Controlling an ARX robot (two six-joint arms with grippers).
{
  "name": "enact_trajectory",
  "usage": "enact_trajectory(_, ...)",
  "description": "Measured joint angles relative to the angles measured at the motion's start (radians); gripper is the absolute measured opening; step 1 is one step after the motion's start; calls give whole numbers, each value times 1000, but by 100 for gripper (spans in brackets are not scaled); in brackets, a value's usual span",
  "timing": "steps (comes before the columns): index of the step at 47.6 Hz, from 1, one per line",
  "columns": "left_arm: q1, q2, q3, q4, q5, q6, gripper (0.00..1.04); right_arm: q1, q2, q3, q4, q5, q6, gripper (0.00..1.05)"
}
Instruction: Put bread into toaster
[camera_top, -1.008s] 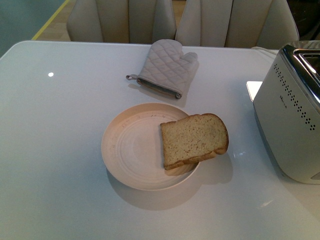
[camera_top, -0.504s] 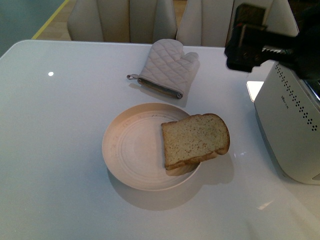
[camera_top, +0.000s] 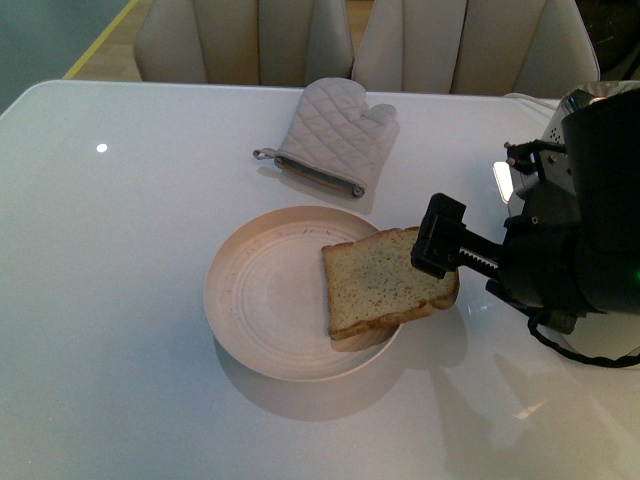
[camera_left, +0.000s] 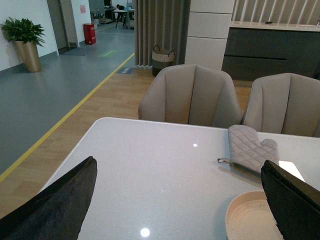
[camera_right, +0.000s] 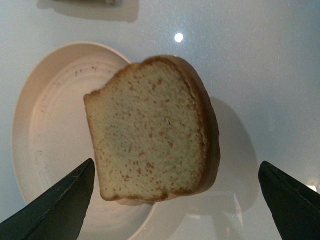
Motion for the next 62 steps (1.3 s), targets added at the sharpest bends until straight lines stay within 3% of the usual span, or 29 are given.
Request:
enact_trajectory(24,0,0,0,0,0,0,98,3,204,132,72,-64,120,94)
enact_trajectory(31,0,0,0,0,0,0,98,11,230,153,88,-67,152,69)
enact_trajectory(51,0,0,0,0,0,0,98,-11,93,84,172,-121,209,9)
enact_trajectory(55,0,0,0,0,0,0,98,-23,6,67,156,-104,178,4)
enact_trajectory(62,0,0,0,0,0,0,98,-58,-200,54,87,-69,83,4)
